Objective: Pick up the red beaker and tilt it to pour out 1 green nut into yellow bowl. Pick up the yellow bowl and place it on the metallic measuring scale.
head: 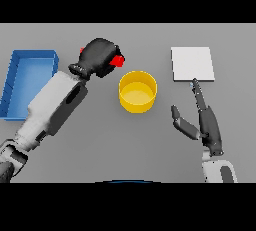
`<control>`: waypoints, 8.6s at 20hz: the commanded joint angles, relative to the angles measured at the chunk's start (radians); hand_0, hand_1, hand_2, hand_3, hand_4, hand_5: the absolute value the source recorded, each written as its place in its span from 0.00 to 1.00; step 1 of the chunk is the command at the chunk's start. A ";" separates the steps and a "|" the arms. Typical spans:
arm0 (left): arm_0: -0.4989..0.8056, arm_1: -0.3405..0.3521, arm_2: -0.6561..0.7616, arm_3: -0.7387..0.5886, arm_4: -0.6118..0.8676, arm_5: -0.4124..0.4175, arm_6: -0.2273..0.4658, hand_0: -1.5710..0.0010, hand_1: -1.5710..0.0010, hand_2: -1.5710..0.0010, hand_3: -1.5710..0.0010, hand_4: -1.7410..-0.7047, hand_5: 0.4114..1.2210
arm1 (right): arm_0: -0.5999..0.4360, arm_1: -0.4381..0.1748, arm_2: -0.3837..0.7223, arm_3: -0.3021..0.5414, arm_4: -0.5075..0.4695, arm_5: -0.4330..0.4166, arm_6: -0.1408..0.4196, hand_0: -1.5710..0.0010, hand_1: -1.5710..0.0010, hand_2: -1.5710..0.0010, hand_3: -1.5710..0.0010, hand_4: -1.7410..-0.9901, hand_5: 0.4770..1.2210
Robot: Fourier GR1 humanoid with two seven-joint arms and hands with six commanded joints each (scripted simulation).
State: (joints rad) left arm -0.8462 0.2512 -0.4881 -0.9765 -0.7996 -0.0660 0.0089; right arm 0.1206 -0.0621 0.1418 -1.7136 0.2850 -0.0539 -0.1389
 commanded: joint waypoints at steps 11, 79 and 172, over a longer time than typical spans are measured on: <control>-0.256 -0.017 -0.317 0.203 -0.256 -0.214 -0.039 0.00 0.00 0.00 0.00 0.04 1.00 | 0.001 0.008 0.009 0.010 -0.005 0.012 -0.003 1.00 1.00 1.00 1.00 0.90 0.28; 0.213 0.427 0.156 -0.034 0.813 0.477 0.497 0.00 0.00 0.00 0.04 0.00 1.00 | -0.034 0.009 0.014 0.049 0.016 -0.010 -0.028 1.00 1.00 1.00 1.00 0.98 0.23; 0.339 0.535 0.003 -0.174 0.826 0.430 0.457 1.00 1.00 1.00 1.00 0.97 0.35 | -0.864 -0.346 0.458 0.445 0.510 0.689 0.045 0.00 0.00 0.10 0.19 0.00 1.00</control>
State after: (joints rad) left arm -0.5072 0.7859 -0.4853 -1.1507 0.0268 0.3641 0.4654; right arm -0.7431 -0.4086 0.5996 -1.2689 0.7949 0.6358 -0.0945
